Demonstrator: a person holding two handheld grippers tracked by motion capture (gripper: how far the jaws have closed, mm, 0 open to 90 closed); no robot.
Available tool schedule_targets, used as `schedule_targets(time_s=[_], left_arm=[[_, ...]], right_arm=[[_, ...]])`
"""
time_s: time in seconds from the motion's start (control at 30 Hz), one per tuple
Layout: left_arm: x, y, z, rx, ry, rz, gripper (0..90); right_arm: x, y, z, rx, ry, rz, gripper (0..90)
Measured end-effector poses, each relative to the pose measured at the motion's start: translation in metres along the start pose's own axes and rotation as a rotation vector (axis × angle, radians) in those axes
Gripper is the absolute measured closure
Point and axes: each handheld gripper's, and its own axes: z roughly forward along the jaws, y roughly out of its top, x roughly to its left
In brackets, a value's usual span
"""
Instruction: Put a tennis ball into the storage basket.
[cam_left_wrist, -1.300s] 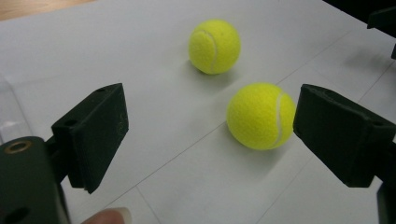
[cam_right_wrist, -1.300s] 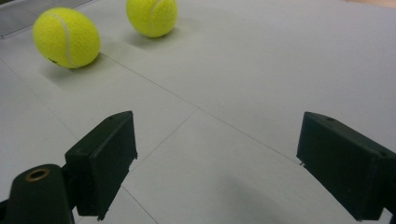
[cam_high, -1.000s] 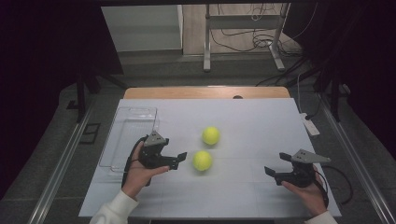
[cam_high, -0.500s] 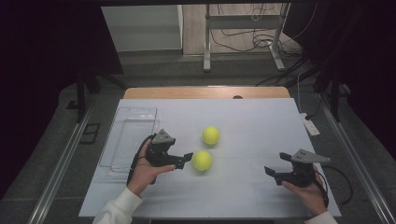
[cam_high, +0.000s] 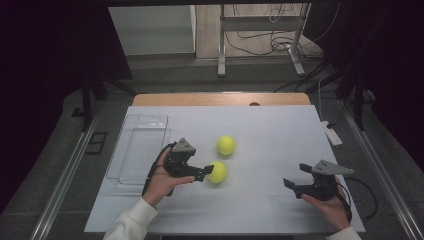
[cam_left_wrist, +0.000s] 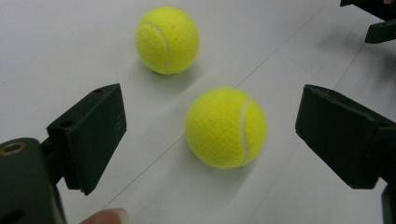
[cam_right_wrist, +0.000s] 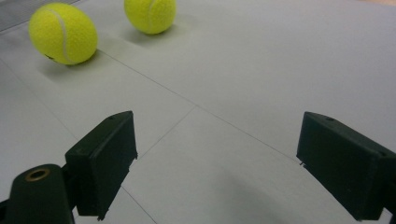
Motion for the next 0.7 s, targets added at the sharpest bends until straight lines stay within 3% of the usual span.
schedule_targets(time_s=[0.7], left_arm=[[-0.007,0.009,0.027,0.071,-0.01,0.016,6.0]], right_arm=[[0.0,0.0,0.0,0.002,0.001,0.002,12.2]])
